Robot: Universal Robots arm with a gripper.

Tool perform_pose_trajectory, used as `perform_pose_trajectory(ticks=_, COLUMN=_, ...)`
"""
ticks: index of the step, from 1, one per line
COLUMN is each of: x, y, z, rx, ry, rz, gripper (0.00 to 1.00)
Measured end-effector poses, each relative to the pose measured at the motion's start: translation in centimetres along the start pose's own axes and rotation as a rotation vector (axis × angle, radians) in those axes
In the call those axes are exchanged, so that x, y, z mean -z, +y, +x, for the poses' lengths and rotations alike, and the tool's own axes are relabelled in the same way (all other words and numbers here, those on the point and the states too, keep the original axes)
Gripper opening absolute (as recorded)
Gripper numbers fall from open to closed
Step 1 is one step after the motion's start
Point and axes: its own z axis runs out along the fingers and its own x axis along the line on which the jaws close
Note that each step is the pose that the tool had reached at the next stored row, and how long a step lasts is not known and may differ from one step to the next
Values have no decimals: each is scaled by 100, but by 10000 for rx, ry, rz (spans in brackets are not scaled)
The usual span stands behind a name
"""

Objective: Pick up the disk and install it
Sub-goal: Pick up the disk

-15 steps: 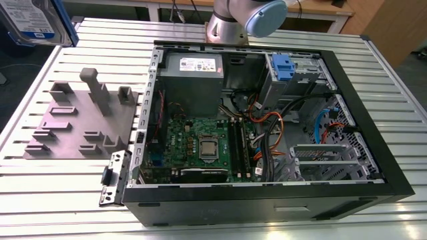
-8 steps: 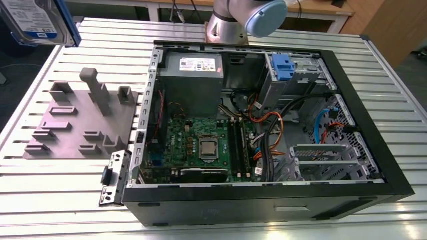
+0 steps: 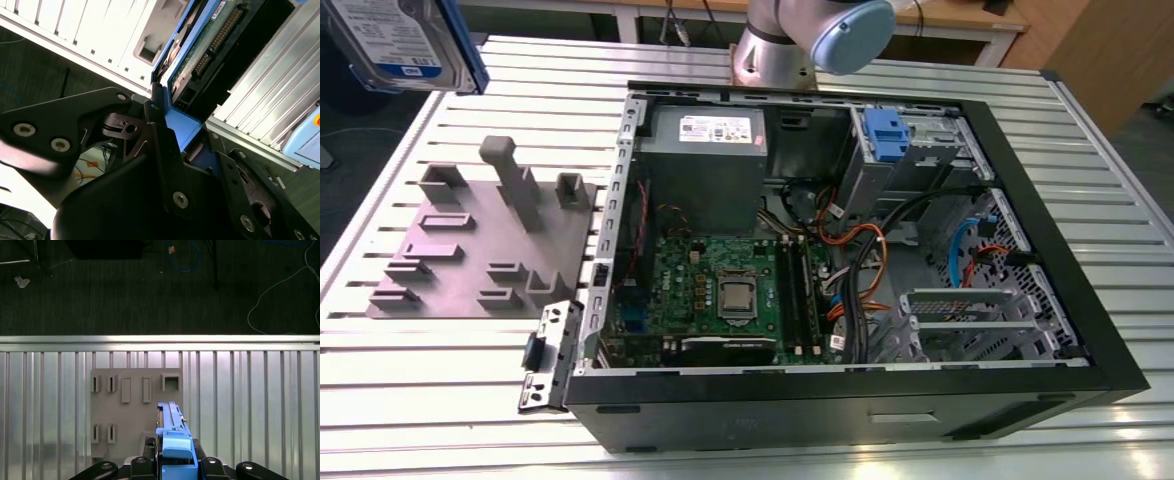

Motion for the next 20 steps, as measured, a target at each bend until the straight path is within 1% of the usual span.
perform_pose_trajectory(ticks=4, x=0, y=-25, z=-1, rx=0, ry=0, rz=0, gripper=36)
perform_pose_trajectory(ticks=13, x=2, y=-28, z=0, rx=0, ry=0, rz=-1, gripper=36)
perform_pose_trajectory(ticks=18, x=59, y=-27, z=-2, rx=0, ry=1, rz=-1, gripper=36)
perform_pose_trajectory(ticks=20, x=70, y=-28, z=2, rx=1, ry=3, rz=-3, gripper=36)
